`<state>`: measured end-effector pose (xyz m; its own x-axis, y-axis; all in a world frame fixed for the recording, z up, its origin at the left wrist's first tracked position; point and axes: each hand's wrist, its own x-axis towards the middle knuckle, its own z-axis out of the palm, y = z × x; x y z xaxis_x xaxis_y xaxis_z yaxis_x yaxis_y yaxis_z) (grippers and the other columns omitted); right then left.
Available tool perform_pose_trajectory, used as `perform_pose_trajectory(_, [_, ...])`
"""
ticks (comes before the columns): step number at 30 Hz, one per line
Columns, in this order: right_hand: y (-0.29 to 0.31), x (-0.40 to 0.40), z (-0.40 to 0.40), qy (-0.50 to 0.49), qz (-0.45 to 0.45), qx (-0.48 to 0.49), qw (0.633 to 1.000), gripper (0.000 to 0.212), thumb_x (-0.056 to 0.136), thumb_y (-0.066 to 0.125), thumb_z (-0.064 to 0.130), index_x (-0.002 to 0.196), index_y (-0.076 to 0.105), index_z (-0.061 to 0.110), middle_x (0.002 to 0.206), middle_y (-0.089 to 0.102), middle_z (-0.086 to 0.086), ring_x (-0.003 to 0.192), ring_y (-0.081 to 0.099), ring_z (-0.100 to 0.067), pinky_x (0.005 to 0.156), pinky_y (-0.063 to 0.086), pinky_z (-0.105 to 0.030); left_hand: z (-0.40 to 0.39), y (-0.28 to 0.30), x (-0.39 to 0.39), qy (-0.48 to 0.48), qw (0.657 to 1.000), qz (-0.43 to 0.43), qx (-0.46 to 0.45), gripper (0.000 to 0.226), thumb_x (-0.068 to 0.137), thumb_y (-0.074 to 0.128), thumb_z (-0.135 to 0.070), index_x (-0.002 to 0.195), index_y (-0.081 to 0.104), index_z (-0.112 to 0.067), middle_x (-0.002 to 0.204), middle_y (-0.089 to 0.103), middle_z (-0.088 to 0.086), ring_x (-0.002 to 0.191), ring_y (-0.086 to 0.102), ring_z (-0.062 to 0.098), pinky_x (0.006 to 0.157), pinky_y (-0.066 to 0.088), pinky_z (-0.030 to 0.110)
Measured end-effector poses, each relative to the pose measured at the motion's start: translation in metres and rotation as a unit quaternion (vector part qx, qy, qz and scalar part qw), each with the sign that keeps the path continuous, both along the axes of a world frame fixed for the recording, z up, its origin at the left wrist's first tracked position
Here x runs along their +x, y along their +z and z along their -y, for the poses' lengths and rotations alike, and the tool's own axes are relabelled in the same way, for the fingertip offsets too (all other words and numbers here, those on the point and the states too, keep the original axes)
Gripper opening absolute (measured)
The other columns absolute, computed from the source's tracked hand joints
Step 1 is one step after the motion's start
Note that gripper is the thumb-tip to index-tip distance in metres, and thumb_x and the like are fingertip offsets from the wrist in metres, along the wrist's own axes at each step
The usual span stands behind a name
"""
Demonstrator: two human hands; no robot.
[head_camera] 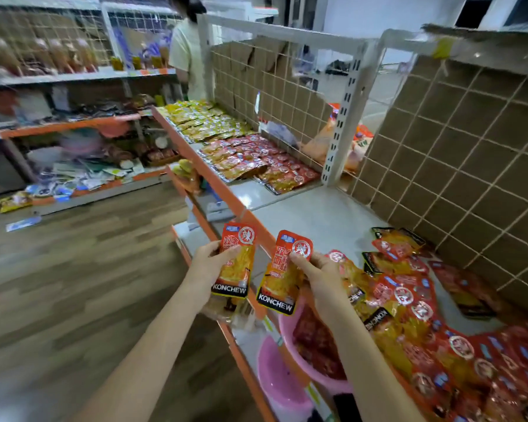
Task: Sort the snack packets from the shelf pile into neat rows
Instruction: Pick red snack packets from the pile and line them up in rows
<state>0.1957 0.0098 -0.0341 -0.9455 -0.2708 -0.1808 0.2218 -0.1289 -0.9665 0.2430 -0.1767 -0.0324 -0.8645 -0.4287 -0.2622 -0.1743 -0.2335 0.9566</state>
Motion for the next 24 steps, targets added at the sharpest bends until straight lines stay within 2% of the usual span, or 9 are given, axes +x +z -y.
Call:
perform_pose_trajectory(2, [-0.004,-0.001,0.027,0.020,-0.008,0.016,1.000,0.006,0.088,0.062,0.007,0.085,0.068,0.008,0.077,0.070,-0.006,0.070,0.063,-0.020,0.061,0.051,-0.025,0.026,0.000,0.007,0.017,1.000,-0.003,0.012,0.012,0.086,0.064,-0.009,0.096,0.066,-0.004,0.072,0.072,0.005,0.057,0.068,0.018,0.053,0.055,0.025])
perform_pose_trajectory(3, [-0.004,-0.001,0.041,0.027,-0.007,0.017,0.999,0.006,0.088,0.062,0.007,0.085,0.068,0.009,0.075,0.071,-0.003,0.067,0.066,-0.015,0.060,0.053,-0.022,0.040,-0.001,0.009,0.023,1.000,-0.003,0.006,0.012,0.086,0.065,-0.009,0.096,0.066,-0.004,0.072,0.072,0.005,0.057,0.068,0.018,0.052,0.054,0.024])
perform_pose_trajectory(7, [-0.004,-0.006,0.100,0.031,-0.002,0.015,0.999,0.009,0.089,0.060,0.007,0.084,0.066,0.010,0.066,0.071,0.007,0.058,0.066,-0.003,0.051,0.049,-0.015,0.103,-0.002,0.008,0.032,0.999,0.012,-0.025,0.008,0.085,0.067,-0.015,0.093,0.066,-0.012,0.077,0.073,0.003,0.065,0.070,0.021,0.065,0.055,0.032])
perform_pose_trajectory(11, [-0.007,-0.013,0.153,0.010,-0.003,0.030,0.999,0.007,0.089,0.063,0.013,0.094,0.066,0.009,0.074,0.071,0.004,0.061,0.066,-0.002,0.049,0.046,-0.013,0.164,0.001,-0.002,0.023,0.999,0.019,-0.043,0.005,0.085,0.067,-0.017,0.089,0.065,-0.016,0.085,0.072,0.008,0.072,0.069,0.027,0.072,0.054,0.038])
perform_pose_trajectory(14, [-0.006,-0.019,0.181,-0.021,-0.004,0.037,0.999,0.006,0.089,0.063,0.015,0.092,0.067,0.011,0.077,0.071,0.001,0.060,0.066,-0.004,0.046,0.045,-0.014,0.198,0.003,-0.017,-0.010,0.998,0.023,-0.062,0.012,0.086,0.066,-0.018,0.096,0.065,-0.012,0.091,0.072,0.012,0.079,0.069,0.031,0.078,0.054,0.042])
perform_pose_trajectory(17, [-0.005,-0.030,0.198,-0.060,0.001,0.048,0.997,0.006,0.087,0.065,0.018,0.092,0.068,0.014,0.087,0.073,-0.004,0.076,0.069,-0.015,0.059,0.051,-0.025,0.223,0.002,-0.041,-0.050,0.994,0.024,-0.099,0.011,0.089,0.062,-0.016,0.097,0.066,-0.010,0.092,0.071,0.014,0.079,0.067,0.031,0.079,0.052,0.041])
perform_pose_trajectory(19, [-0.005,-0.042,0.203,-0.085,-0.001,0.063,0.994,0.007,0.086,0.067,0.019,0.091,0.069,0.014,0.090,0.073,-0.006,0.080,0.068,-0.020,0.069,0.054,-0.032,0.232,0.003,-0.061,-0.076,0.990,0.018,-0.114,0.005,0.090,0.060,-0.014,0.091,0.064,-0.011,0.088,0.069,0.014,0.073,0.065,0.026,0.071,0.052,0.034])
perform_pose_trajectory(21, [-0.003,-0.058,0.203,-0.114,-0.004,0.071,0.991,0.005,0.086,0.067,0.018,0.085,0.069,0.013,0.085,0.073,-0.006,0.075,0.067,-0.019,0.069,0.053,-0.033,0.234,0.004,-0.085,-0.110,0.985,0.012,-0.129,0.005,0.091,0.059,-0.015,0.090,0.063,-0.013,0.086,0.068,0.011,0.071,0.064,0.022,0.067,0.051,0.030])
perform_pose_trajectory(24, [0.000,-0.084,0.195,-0.169,-0.003,0.058,0.984,0.005,0.086,0.067,0.017,0.083,0.069,0.013,0.083,0.072,-0.006,0.073,0.066,-0.018,0.069,0.052,-0.030,0.228,0.005,-0.127,-0.157,0.975,0.000,-0.155,0.009,0.091,0.060,-0.019,0.097,0.063,-0.013,0.094,0.069,0.011,0.077,0.065,0.022,0.076,0.051,0.033])
